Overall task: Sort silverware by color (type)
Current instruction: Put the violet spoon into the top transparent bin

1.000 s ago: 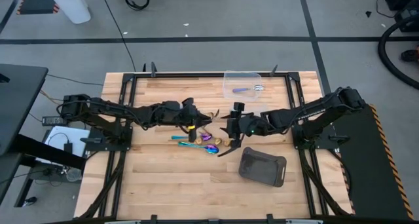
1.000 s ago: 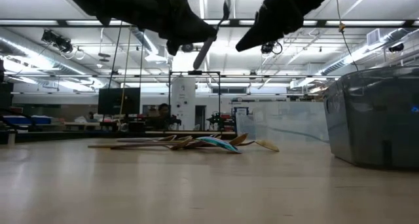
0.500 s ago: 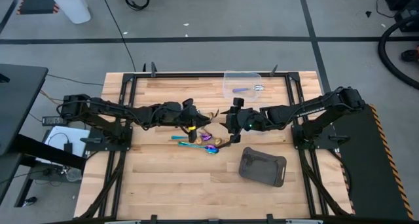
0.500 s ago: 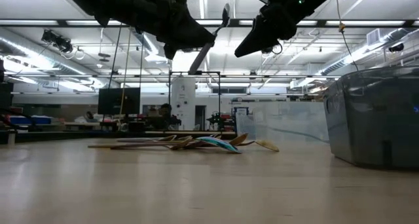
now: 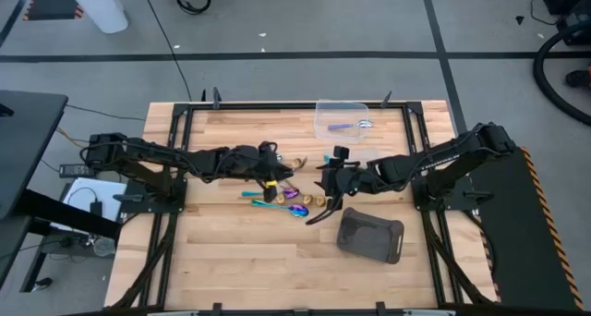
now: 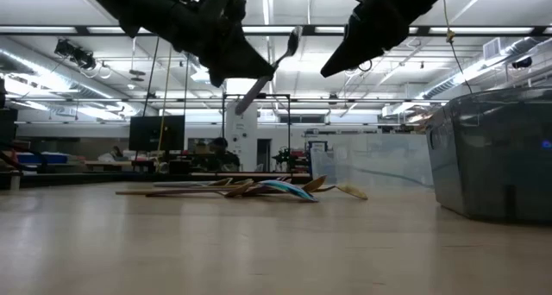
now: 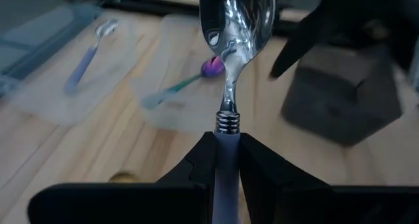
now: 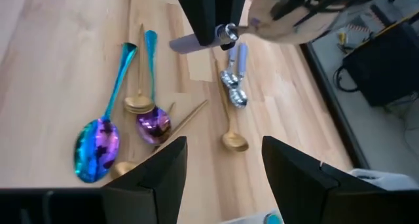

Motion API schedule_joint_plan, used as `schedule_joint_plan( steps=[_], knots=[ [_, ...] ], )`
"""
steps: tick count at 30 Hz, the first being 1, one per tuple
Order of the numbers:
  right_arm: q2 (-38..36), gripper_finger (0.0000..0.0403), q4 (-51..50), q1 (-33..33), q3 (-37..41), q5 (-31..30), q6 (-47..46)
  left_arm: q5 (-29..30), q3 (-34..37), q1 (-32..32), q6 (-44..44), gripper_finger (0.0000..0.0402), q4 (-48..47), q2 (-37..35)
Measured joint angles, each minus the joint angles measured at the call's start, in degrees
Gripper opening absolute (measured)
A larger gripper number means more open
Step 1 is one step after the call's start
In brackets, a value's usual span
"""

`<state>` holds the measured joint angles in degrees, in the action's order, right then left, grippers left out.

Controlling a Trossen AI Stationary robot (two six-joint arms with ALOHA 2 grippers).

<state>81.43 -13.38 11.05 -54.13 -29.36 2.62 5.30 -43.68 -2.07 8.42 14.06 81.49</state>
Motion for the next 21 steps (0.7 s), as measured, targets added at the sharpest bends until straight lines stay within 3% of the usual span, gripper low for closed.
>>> schedule_joint_plan(
  steps=[7, 16, 21],
  knots=[
    [0.0, 0.0207, -1.37, 2.06, 0.0, -3.46, -1.16, 4.8, 0.0, -0.3, -0.25, 0.0057, -7.8, 0.0],
    [0.0, 0.0207, -5.23, 0.92, -1.92, -4.1, -3.4, 5.0, 0.0, -2.45, 3.92, 0.0057, -12.28, 0.0],
    [0.0, 0.0207, -7.87, 0.77, -5.24, -6.97, 0.85, 3.65, 0.0, -3.01, 4.07, 0.0057, -12.33, 0.0]
  ],
)
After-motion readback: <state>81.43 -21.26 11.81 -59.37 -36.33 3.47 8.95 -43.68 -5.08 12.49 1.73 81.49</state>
